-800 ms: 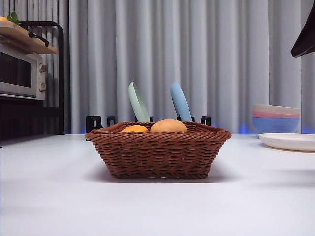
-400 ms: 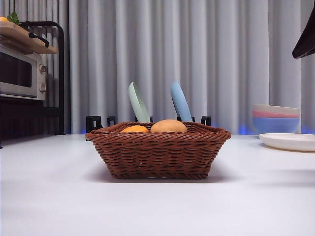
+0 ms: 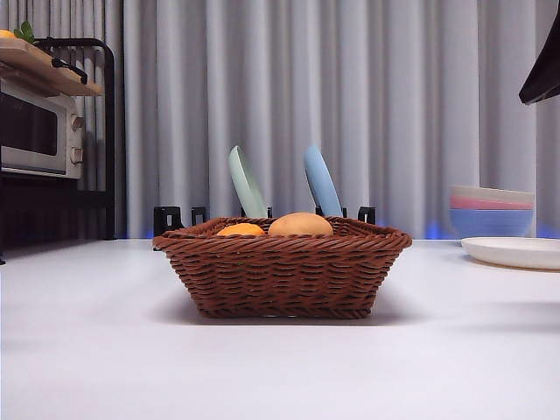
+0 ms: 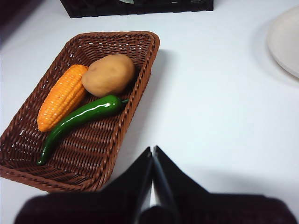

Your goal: Pick up the basket,pick up the corn from the table,pick up the potato from the table,pick up the cucumber from the table,put all items into the basket

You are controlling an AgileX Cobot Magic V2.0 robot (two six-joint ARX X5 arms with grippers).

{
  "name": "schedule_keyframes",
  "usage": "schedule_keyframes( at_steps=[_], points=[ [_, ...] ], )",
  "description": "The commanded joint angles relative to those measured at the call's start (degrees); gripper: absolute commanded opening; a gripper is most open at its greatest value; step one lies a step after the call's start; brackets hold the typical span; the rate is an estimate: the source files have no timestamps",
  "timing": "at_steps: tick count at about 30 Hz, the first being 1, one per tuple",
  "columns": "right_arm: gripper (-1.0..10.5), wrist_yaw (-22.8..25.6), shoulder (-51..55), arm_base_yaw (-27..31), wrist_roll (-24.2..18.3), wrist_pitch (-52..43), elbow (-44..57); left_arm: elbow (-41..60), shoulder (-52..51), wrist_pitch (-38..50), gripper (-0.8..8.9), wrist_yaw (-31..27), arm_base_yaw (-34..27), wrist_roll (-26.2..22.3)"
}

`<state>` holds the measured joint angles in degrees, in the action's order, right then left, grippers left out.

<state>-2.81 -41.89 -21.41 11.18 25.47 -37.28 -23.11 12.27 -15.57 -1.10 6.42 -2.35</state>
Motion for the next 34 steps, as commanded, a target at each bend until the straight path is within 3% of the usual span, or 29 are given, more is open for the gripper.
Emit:
schedule_keyframes(
  at_steps=[1,8,15,34],
  points=[
    [0.0,0.2,0.0,0.0,0.5,-0.3,0.0,7.2,-5.0,1.0,-0.03,5.9,-3.8,0.7],
    [0.0,0.2,0.0,0.0,0.5,-0.3,0.0,17.3,-12.1,1.6,-0.04,5.4,-7.8,0.7],
    [0.0,0.2,0.0,0.0,0.5,-0.3,0.0,22.3,-12.2,3.8,-0.04,4.0,-8.8,0.7],
    [0.0,0.2,0.0,0.0,0.5,-0.1,0.0,22.5,-12.2,4.2,-0.03,4.1,-8.7,0.9]
  ],
)
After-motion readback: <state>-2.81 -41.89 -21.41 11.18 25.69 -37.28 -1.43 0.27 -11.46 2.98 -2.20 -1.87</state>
